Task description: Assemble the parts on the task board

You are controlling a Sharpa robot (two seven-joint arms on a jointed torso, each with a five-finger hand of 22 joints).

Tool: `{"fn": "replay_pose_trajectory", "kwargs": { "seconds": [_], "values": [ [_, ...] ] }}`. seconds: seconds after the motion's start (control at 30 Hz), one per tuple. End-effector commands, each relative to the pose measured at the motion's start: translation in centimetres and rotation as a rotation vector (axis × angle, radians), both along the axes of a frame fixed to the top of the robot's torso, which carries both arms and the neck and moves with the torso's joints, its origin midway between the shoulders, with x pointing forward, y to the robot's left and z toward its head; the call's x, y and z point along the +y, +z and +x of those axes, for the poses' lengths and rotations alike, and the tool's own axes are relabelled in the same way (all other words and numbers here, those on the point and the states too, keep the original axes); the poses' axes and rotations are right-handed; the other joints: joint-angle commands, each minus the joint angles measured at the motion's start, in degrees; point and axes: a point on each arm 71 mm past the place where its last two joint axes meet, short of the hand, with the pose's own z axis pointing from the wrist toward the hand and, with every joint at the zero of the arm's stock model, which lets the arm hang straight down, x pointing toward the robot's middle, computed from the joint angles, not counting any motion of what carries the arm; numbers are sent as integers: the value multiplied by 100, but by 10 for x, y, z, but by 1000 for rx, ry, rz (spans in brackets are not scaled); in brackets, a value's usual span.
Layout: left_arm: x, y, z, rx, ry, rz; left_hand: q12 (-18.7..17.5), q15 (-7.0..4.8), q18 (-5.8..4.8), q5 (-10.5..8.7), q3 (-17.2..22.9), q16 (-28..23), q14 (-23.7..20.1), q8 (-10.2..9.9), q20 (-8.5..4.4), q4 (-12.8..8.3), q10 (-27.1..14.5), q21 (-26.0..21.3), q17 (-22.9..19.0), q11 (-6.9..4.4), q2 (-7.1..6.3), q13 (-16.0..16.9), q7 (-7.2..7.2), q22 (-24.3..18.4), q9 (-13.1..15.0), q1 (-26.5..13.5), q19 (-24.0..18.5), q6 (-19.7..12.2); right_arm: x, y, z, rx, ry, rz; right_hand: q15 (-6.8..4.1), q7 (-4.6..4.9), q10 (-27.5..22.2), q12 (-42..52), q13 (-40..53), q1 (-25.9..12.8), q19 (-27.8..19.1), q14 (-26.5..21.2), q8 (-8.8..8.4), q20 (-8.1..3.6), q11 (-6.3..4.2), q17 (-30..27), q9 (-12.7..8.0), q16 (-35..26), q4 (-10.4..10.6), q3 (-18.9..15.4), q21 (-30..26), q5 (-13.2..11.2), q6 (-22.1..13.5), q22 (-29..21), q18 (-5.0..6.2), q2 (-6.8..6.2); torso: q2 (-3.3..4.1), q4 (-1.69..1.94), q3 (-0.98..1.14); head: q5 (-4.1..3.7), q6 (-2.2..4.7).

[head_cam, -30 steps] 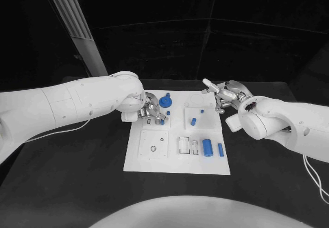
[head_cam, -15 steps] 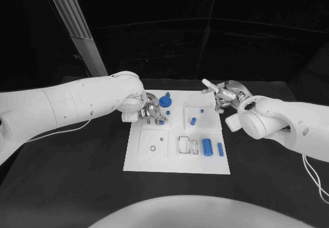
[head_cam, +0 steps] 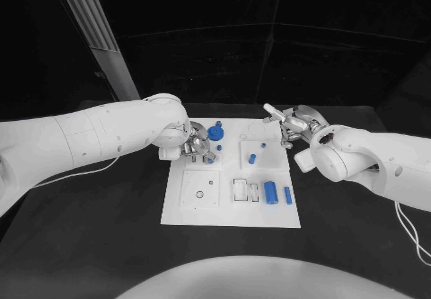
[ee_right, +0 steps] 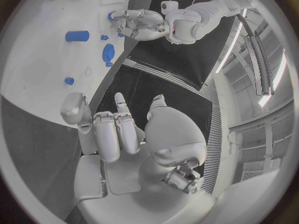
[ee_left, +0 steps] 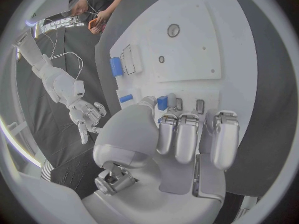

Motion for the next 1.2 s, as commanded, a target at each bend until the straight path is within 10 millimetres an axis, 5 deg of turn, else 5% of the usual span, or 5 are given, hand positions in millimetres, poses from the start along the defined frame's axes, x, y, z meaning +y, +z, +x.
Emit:
{"fn": "replay_pose_trajectory", "kwargs": {
  "seconds": [0.03, 0.27, 0.4, 0.5, 1.2],
  "values": [
    [-2, 0, 0, 2, -21, -15, 14, -52, -37, 46, 57, 17, 595, -39, -34, 21, 595, 22, 1509, -28, 0, 1490, -36, 1508, 12, 36, 597, 26, 0, 0, 0, 0, 5, -4, -3, -3, 326, -25, 1275, 49, 24, 230, 24, -8, 9, 1103, 7, -3, 0, -39, -24, 21, -49, 556, 88, 23, 0, 5, -2, -4, 2],
    [-2, 1, -1, 2, -27, -25, 14, -52, -37, 100, 217, 17, 595, -89, -34, 30, 595, 22, 1509, -35, -43, 1490, -46, 1508, 24, 10, 597, 73, -1, 0, 0, 4, 3, -9, -4, -5, 320, -30, 1268, 81, 30, 229, 41, -9, 8, 1099, 8, -4, -3, -37, -29, 28, -50, 556, 88, 47, -1, 7, -3, -7, -2],
    [1, 1, -1, -2, -27, -39, 14, -60, -37, 537, 581, 17, 595, -161, -41, 27, 595, 22, 1509, -39, -200, 1490, -48, 1508, 64, -3, 597, 130, -2, -1, 0, 6, 1, -12, -6, -7, 315, -33, 1263, 106, 35, 226, 54, -10, 6, 1095, 9, -6, -4, -37, -32, 33, -49, 556, 88, 60, -2, 15, -2, -13, -6],
    [3, 1, -1, -3, -27, -49, 14, -60, -37, 635, 808, 17, 595, -188, -42, 14, 595, 22, 1509, -41, -286, 1490, -49, 1508, 100, -24, 597, 154, -2, -1, 0, 8, -1, -13, -7, -9, 309, -37, 1257, 134, 37, 226, 67, -12, 4, 1094, 10, -5, -6, -38, -39, 37, -47, 555, 88, 72, -7, 13, 3, -9, -3],
    [33, 31, -1, 25, 1, -64, 14, -80, -37, 474, 1308, 17, 595, -196, -60, -29, 595, 22, 1509, -39, -547, 1490, -48, 1508, 260, -71, 597, 256, -4, -3, 1, 12, -9, -18, -12, -14, 280, -58, 1228, 241, 46, 218, 106, -17, -1, 1080, 10, -10, -11, -42, -60, 56, -57, 554, 90, 103, 5, 8, 0, 34, -14]
  ]
}}
